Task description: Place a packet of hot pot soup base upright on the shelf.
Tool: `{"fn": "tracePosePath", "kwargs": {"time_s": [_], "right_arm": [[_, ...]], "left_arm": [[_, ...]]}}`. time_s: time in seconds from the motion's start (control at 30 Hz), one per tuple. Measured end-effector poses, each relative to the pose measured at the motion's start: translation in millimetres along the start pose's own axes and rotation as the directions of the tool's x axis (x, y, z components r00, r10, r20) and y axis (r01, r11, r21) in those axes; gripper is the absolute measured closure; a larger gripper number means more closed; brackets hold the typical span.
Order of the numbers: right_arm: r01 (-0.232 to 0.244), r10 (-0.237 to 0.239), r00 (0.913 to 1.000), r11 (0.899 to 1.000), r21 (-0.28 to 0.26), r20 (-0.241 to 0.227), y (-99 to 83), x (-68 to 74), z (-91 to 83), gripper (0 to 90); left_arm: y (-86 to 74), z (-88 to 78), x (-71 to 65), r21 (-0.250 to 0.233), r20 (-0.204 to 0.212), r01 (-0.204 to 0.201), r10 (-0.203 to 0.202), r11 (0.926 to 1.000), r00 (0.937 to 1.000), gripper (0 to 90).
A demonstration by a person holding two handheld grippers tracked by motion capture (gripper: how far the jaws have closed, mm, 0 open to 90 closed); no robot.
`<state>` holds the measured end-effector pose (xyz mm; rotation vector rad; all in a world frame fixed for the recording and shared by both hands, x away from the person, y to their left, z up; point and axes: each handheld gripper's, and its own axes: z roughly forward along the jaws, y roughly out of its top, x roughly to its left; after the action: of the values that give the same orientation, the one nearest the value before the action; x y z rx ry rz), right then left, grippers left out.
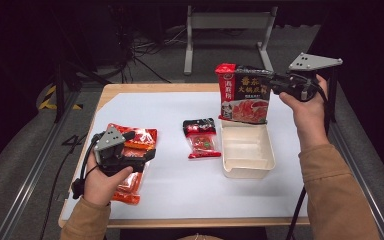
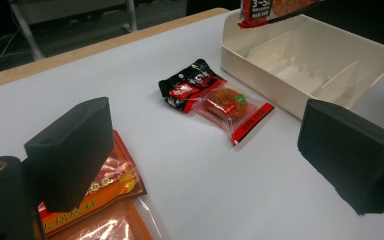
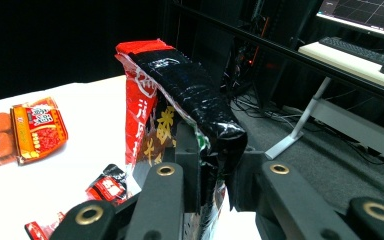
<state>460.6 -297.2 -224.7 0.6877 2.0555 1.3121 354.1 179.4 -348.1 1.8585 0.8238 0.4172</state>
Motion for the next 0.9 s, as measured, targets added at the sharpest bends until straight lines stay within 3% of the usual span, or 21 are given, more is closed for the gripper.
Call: {"fn": "tracePosePath", "kwargs": {"time_s": [0.3,0.9], "right_arm": [[-0.011,0.011,0.9999,1.000,0.001,0.007,-16.0,-7.7,8.8,78.4],[-0.027,0.026,0.9996,0.999,0.031,0.014,-36.6,-10.3,27.3,78.0]], "left_arm": [[-0.6,-0.7,1.3,0.000,0.000,0.010,-0.010,0.9999,0.9999,8.7],[-1.9,0.4,2.0,0.008,0.000,0.010,-0.010,0.9999,1.0000,8.1]]}}
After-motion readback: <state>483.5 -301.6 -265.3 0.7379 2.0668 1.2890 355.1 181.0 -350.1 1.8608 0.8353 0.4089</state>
